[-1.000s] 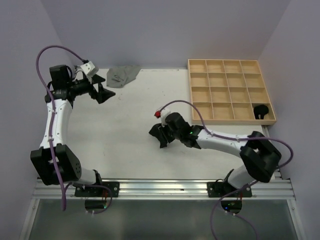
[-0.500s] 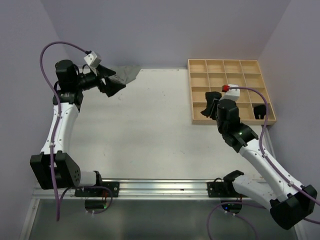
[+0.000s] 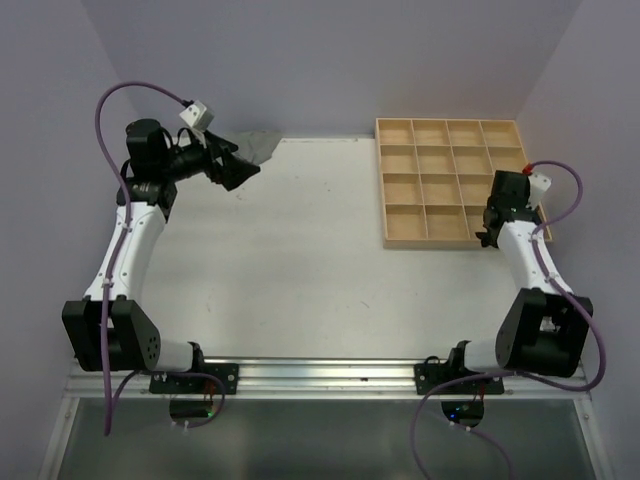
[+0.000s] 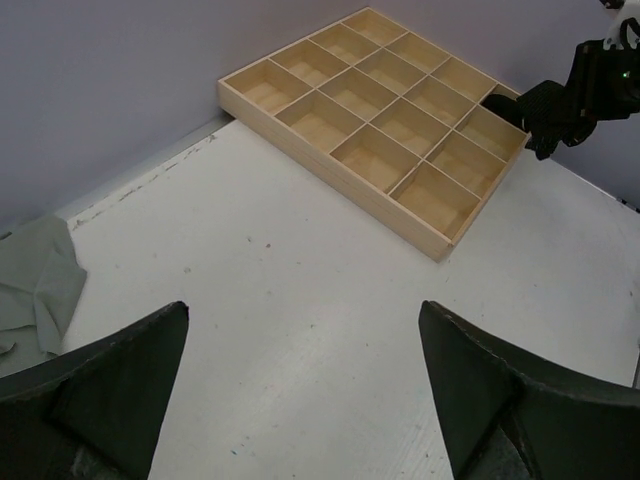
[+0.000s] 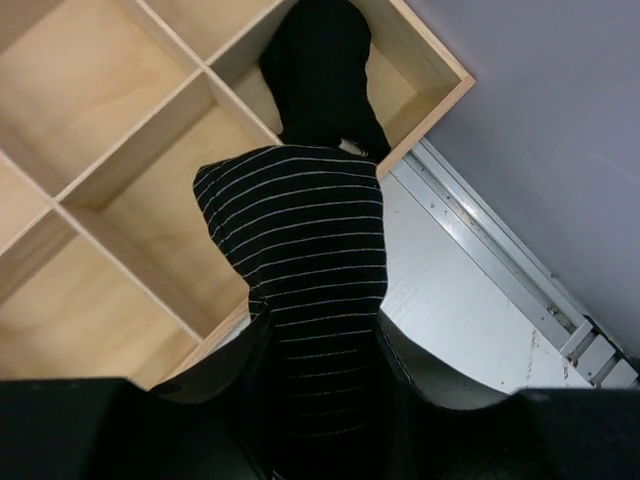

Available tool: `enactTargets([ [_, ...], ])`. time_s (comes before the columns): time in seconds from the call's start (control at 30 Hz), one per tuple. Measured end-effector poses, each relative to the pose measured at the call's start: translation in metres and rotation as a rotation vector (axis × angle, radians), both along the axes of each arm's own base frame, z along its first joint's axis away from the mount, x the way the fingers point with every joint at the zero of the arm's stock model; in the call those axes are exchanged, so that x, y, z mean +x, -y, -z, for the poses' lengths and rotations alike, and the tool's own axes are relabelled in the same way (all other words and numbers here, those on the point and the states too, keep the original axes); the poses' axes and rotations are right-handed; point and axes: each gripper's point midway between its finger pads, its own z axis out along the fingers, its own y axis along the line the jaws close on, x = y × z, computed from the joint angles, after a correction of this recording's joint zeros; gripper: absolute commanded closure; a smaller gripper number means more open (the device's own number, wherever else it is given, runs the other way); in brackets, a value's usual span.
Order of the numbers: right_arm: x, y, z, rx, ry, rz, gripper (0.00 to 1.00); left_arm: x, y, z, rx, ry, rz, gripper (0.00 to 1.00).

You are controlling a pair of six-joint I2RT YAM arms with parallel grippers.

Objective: Roll the underwear
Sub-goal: Place the rolled underwear into the container

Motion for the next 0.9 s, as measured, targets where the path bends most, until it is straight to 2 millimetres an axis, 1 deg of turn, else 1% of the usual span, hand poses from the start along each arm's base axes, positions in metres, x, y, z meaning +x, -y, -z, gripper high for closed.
enactTargets([
  [0.07, 0.006, 0.009, 0.013, 0.012, -0.04, 0.029, 1.0, 0.002, -0.001, 0.006, 0.004, -0.017, -0.003, 0.0],
  [0.13, 0.014, 0.015, 0.018, 0.013, -0.058, 0.046, 1.0, 0.002, -0.001, 0.013, 0.008, -0.03, -0.006, 0.0],
  [0.23, 0.027, 0.02, 0.014, -0.001, -0.057, 0.054, 1.0, 0.002, -0.002, 0.025, 0.02, -0.043, -0.008, 0.0],
  [0.33, 0.05, 0.029, 0.007, -0.026, -0.054, 0.058, 1.0, 0.001, -0.003, 0.041, 0.027, -0.073, -0.008, 0.0],
  [0.4, 0.059, 0.033, 0.009, -0.039, -0.062, 0.06, 1.0, 0.001, -0.004, 0.053, 0.037, -0.091, -0.01, 0.0],
  [0.47, 0.063, 0.035, 0.015, -0.046, -0.081, 0.056, 1.0, 0.002, -0.005, 0.063, 0.045, -0.107, -0.015, 0.0],
  [0.57, 0.064, 0.037, 0.032, -0.056, -0.137, 0.05, 1.0, 0.001, -0.006, 0.073, 0.056, -0.118, -0.017, 0.0],
  [0.7, 0.069, 0.035, 0.054, -0.066, -0.202, 0.031, 1.0, 0.002, -0.009, 0.081, 0.067, -0.124, -0.021, 0.0],
  [0.9, 0.083, 0.013, 0.083, -0.067, -0.253, -0.032, 1.0, 0.007, -0.016, 0.092, 0.068, -0.154, -0.034, 0.0],
])
